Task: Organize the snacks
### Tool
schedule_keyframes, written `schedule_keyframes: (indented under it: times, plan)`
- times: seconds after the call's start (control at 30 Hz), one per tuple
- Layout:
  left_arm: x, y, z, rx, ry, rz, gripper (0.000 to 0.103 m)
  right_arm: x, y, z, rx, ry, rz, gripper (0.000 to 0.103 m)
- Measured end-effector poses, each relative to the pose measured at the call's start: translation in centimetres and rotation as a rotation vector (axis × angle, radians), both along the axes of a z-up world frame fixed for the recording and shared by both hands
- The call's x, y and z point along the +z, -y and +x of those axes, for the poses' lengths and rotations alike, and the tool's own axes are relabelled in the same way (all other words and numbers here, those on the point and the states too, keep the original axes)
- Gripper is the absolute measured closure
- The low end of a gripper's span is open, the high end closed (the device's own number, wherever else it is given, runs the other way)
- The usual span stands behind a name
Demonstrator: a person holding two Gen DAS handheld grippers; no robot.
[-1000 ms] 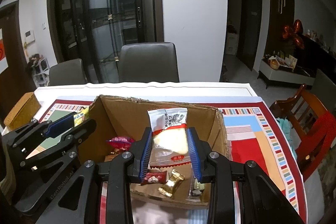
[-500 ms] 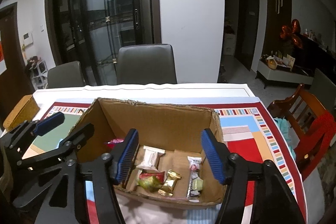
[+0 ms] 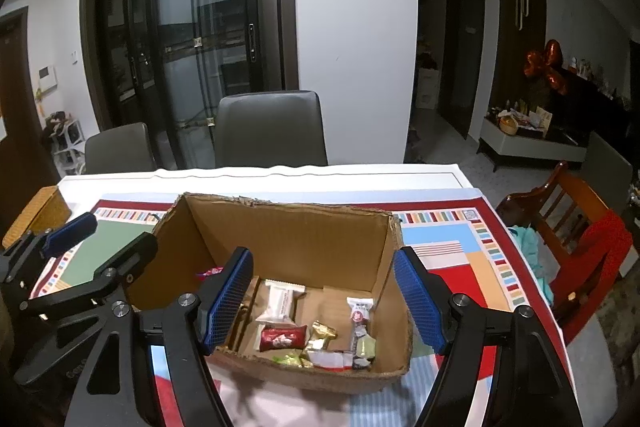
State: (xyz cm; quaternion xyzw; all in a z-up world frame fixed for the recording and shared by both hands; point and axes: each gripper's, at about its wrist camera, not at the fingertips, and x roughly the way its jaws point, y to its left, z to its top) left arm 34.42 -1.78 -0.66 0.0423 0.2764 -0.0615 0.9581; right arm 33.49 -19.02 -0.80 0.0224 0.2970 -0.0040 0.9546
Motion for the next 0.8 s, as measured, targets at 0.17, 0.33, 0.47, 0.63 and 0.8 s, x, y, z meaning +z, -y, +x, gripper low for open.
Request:
schedule_keyframes:
  times: [0.17,0.33,0.47,0.63,0.8]
  plan:
    - [0.9,-0.6,-1.2,0.019,0.022,-0.001,0.021,0.8,-0.1,-1.0,-0.004,0.011,0.001,0.029]
    - [1.9,-1.0,-2.9,0.033,0.042,0.005,0.021,1.7,-0.2,-2.5,-0.007,0.027,0.003,0.029]
    - [2.8,-1.2,-4.3,0.042,0.055,0.007,0.019,2.4,-0.1,-3.9,-0.009,0.039,0.006,0.029]
    - [3.4,-1.5,-6.3,0.048,0.062,0.020,0.019,3.0,-0.2,-5.8,-0.008,0.051,0.005,0.029]
    - [3.7,-1.6,-8.2,0.057,0.062,0.022,0.019,3.2,0.0,-7.6,-0.004,0.058,0.003,0.029]
